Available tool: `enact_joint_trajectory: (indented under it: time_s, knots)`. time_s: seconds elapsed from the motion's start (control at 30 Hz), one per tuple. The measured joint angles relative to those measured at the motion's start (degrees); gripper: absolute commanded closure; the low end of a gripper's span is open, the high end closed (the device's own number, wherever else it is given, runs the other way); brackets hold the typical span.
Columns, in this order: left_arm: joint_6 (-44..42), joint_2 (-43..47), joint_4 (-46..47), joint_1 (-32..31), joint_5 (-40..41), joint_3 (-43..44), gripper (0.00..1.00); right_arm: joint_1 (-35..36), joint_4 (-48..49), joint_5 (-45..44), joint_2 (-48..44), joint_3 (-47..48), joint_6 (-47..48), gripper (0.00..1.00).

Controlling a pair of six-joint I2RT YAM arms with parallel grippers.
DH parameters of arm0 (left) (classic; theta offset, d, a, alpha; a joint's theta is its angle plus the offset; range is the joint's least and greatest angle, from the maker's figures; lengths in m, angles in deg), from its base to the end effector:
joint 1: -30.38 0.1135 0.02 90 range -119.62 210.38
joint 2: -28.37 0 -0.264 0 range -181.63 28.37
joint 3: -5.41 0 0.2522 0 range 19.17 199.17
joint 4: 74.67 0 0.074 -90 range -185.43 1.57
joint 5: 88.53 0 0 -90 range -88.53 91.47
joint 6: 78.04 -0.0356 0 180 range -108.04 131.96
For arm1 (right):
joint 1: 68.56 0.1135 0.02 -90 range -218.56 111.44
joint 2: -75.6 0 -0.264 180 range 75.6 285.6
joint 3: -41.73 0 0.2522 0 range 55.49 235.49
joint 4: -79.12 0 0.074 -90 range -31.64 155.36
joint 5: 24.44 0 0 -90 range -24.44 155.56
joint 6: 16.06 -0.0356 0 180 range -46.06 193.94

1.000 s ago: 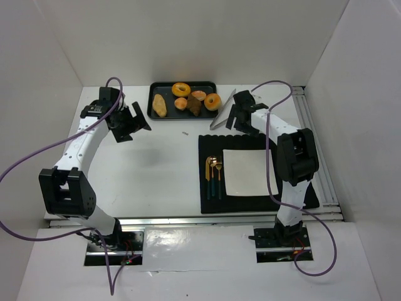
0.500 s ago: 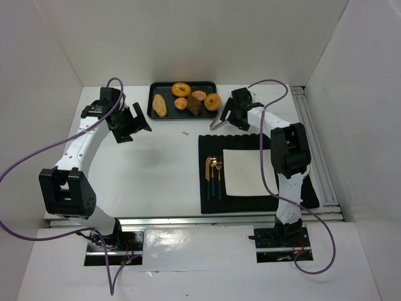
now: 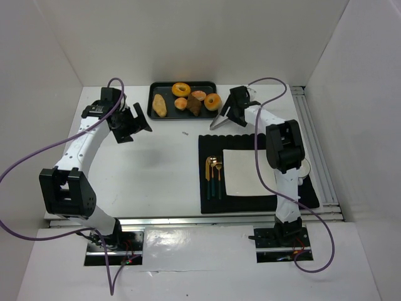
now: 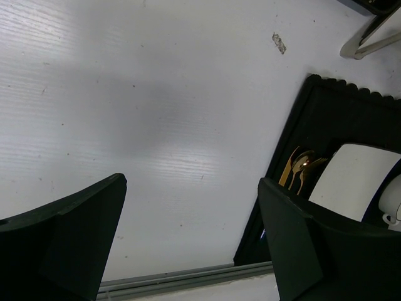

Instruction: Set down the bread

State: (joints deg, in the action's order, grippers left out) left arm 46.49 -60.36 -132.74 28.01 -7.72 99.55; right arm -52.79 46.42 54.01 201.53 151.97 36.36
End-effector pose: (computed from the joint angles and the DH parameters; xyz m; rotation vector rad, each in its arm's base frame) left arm 0.3309 -0.0194 0.3144 -0.6357 2.4536 -0.4641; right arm 0.4735 0.1263 0.1777 0.5446 2.3391 0.1925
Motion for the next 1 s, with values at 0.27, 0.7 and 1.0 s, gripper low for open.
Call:
enact_joint_trajectory:
  time_s: [0.27,0.7,1.0]
  knots:
    - [0.0,0.0,-0.13,-0.07,0.24,0.0,0.0,-4.42,-0.2,-1.9,-1.03,-2.45,2.82,0.3]
    - [0.02,0.0,-0.26,-0.07,0.35,0.63,0.0,-5.44,-1.27,-1.73,-1.31,-2.34,3.21,0.0]
    - [0.0,0.0,-0.26,-0.57,0.44,0.63,0.0,0.5,-0.72,-1.79,-1.29,-1.99,-2.29,0.0]
